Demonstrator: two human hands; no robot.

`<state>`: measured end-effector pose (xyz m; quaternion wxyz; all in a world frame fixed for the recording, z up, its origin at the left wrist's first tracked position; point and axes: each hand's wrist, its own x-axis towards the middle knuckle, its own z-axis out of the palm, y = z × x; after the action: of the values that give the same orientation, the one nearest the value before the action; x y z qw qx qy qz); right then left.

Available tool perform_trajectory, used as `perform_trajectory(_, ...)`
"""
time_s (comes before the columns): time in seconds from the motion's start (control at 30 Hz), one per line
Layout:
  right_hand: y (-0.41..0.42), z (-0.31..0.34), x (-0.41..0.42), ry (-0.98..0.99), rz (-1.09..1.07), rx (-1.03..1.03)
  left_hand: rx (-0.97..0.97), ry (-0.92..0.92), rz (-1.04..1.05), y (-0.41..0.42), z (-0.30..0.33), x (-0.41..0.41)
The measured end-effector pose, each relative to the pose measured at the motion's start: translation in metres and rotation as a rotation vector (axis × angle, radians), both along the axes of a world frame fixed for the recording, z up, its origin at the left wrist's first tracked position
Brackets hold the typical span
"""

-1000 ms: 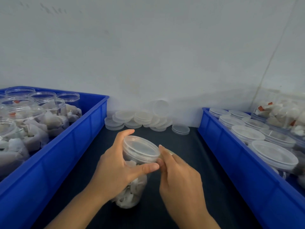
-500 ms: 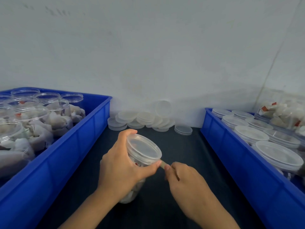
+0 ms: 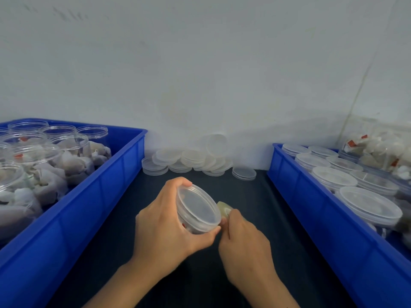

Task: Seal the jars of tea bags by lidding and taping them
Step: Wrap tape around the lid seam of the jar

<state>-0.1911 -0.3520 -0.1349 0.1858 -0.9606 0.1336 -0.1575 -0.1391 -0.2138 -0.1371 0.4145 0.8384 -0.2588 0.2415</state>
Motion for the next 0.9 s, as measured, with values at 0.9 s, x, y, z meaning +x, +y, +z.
perform_trajectory(0.9,-0.011,-0.011,0.02,0.024,-0.056,0.049,0.12,-0.164,0.023,-0.011,0.01,-0.01)
